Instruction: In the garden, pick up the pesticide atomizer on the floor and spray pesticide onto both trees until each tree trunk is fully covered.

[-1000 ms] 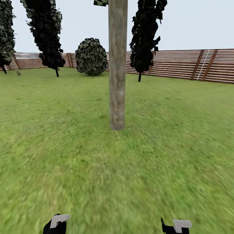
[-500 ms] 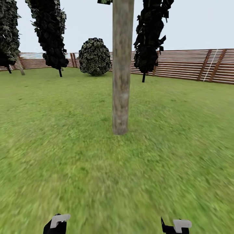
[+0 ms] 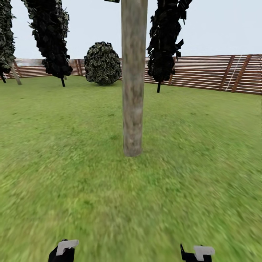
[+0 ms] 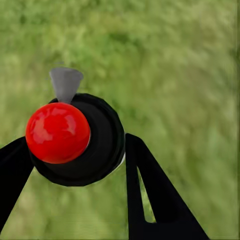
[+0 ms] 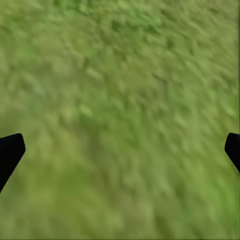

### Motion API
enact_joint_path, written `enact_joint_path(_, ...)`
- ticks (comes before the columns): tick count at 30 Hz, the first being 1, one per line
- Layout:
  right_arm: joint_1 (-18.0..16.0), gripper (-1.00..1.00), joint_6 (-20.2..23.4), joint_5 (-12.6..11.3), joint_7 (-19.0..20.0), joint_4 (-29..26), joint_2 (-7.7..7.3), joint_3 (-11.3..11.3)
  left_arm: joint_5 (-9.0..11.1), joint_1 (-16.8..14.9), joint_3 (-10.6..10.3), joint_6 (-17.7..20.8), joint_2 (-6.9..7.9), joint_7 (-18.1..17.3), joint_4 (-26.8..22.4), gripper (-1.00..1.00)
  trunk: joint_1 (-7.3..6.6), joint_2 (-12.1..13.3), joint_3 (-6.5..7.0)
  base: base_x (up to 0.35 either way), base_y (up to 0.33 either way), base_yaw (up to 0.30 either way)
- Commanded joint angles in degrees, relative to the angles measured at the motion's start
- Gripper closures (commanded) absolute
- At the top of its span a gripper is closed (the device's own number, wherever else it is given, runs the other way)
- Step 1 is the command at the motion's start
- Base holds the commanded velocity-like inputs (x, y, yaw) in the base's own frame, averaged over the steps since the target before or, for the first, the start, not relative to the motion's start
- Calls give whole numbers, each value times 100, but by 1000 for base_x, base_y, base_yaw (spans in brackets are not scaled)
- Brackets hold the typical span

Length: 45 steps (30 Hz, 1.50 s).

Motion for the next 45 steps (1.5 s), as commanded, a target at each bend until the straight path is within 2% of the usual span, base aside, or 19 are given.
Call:
enact_joint_path(1,0,-100,0,0,0,0,0,2,0,0,0,-1,0,0,-1,100,0,0,0,339,0,-46)
enact_joint_path(14,0,-100,-2,0,-2,0,-2,-2,0,0,0,1,0,0,-1,100,0,0,0,339,0,-6)
enact_joint_path(24,0,-100,-7,8,-10,17,-60,-2,0,0,25,2,14,8,-81,100,0,0,0,318,-10,0)
enact_joint_path(25,0,-100,-1,1,-9,17,-53,1,-3,0,93,-1,10,3,-86,100,0,0,0,328,-5,0)
enact_joint_path(33,0,-100,0,-8,-6,10,133,6,-56,0,97,-7,1,-11,-51,100,0,0,0,306,-89,0)
enact_joint_path(45,0,-100,6,15,28,-5,106,15,-62,7,80,-1,7,-96,-72,100,0,0,0,268,-137,0)
